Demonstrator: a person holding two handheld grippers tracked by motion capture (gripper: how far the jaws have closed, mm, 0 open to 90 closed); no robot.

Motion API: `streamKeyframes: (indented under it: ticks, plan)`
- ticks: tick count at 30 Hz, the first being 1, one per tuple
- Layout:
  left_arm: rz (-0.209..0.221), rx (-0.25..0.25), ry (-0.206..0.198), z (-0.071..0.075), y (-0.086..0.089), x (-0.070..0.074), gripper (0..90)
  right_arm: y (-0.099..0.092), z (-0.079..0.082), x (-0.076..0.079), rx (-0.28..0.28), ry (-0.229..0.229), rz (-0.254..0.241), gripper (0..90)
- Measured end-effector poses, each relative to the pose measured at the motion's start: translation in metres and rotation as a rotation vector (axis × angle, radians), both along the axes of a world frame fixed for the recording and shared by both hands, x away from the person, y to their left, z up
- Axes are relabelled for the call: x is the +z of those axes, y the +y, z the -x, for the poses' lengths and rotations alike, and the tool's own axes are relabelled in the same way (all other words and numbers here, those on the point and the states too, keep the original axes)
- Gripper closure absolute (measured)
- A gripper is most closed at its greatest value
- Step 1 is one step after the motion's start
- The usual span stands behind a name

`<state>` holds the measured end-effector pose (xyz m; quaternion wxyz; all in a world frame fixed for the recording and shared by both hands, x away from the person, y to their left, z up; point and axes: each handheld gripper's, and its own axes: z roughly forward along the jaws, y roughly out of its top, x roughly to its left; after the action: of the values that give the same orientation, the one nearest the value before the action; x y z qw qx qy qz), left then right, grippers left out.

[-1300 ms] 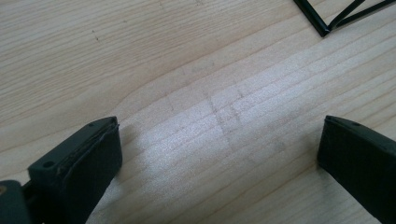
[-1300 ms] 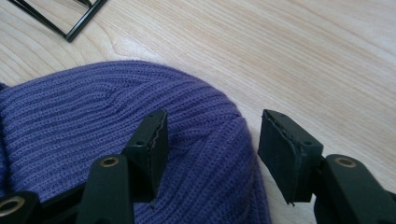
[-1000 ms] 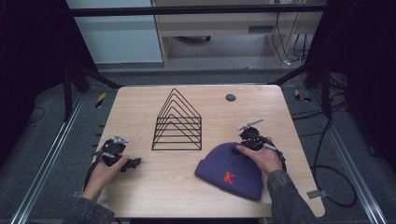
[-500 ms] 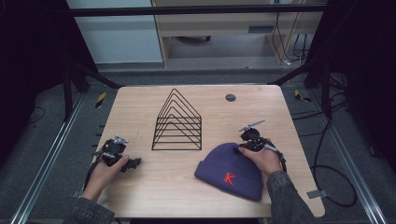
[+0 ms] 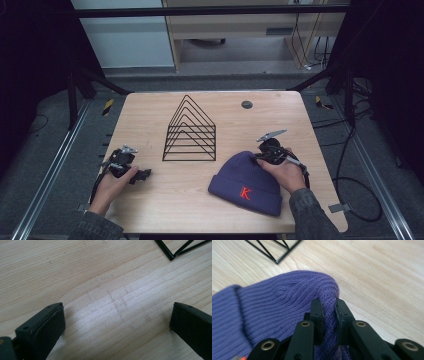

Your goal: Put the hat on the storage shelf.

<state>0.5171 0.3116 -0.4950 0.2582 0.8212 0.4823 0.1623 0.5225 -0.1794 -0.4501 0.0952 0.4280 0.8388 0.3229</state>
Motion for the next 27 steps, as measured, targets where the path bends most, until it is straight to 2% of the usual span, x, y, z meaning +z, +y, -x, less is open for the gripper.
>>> streamKeyframes:
  ticks: [3, 6, 14, 27]
  plan:
    - [-0.002, -0.001, 0.001, 0.0, 0.0, 0.001, 0.0, -0.001, 0.007, 0.01, 0.005, -0.031, -0.022, 79.1]
    - [0.019, 0.006, -0.005, -0.001, 0.003, 0.003, 4.1, -0.003, 0.015, 0.021, 0.018, -0.07, -0.043, 79.1]
    - [0.041, 0.009, -0.022, 0.001, 0.003, 0.006, 3.8, -0.002, 0.042, 0.053, 0.063, -0.175, -0.088, 79.2]
    - [0.07, 0.019, -0.064, 0.002, 0.005, 0.012, 4.3, 0.008, 0.06, 0.095, 0.126, -0.266, -0.115, 79.6]
